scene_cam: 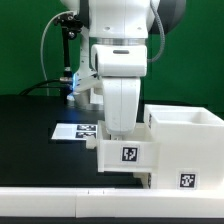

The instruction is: Assemble drawer

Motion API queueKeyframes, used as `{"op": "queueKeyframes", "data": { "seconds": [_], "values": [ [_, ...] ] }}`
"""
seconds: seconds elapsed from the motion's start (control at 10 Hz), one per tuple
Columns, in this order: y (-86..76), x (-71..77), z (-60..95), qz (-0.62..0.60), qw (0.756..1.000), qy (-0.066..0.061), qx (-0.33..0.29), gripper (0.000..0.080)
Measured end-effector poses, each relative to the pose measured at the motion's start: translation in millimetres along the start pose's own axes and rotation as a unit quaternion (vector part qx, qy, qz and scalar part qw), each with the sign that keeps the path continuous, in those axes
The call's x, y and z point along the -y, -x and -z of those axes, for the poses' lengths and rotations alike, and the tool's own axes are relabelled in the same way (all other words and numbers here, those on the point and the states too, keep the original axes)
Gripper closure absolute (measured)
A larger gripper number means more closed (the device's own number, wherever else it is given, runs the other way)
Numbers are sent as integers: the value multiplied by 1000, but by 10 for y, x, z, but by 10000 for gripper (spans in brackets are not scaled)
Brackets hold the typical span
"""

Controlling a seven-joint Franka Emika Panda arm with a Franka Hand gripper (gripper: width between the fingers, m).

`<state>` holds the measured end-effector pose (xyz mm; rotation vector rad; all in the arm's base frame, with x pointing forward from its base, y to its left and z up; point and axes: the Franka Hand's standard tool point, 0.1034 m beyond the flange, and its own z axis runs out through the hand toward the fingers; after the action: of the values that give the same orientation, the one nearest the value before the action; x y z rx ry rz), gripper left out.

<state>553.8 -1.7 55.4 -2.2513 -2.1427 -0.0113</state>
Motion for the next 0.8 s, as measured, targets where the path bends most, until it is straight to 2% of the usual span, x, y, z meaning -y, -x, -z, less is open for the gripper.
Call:
{"op": "queueKeyframes", "data": {
  "seconds": [0.2, 0.6, 0.8],
  "values": [
    [-87, -38, -3, -11, 1000, -1, -3, 761],
    [-270, -16, -3, -20, 1000, -4, -9, 761],
    [-259, -7, -14, -23, 1000, 3, -10, 761]
  ]
}}
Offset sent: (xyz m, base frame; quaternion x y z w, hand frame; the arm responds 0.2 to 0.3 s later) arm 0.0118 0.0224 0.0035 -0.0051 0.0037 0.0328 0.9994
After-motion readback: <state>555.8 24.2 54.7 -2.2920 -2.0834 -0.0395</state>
